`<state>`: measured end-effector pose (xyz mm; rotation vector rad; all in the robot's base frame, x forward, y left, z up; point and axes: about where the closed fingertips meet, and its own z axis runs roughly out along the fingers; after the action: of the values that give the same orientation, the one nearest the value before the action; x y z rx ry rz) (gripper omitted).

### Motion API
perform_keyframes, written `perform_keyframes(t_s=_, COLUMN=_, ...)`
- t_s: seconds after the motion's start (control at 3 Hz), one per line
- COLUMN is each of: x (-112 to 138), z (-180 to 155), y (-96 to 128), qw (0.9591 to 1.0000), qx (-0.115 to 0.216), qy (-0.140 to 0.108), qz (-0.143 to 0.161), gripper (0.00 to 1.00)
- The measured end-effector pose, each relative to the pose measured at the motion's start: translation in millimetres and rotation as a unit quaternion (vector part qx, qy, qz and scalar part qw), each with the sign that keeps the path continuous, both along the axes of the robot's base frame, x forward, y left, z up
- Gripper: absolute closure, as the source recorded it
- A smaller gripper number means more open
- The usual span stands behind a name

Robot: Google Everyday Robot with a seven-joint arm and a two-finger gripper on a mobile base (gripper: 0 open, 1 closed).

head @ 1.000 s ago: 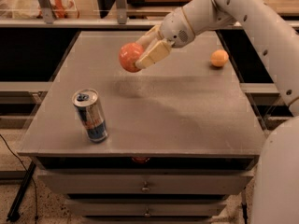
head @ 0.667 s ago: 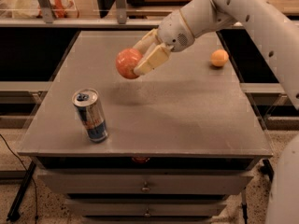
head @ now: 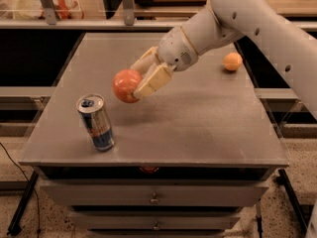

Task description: Move apple near redbull can

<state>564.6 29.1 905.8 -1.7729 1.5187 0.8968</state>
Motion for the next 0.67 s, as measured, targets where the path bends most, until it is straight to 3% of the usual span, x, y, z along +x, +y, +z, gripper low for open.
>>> perform_keyframes(t_s=0.67, x=-27.1, z=-11.3, y=21.4, qw=0.9995, qx=0.022, qy=0.002, qz=0.024, gripper=1.0)
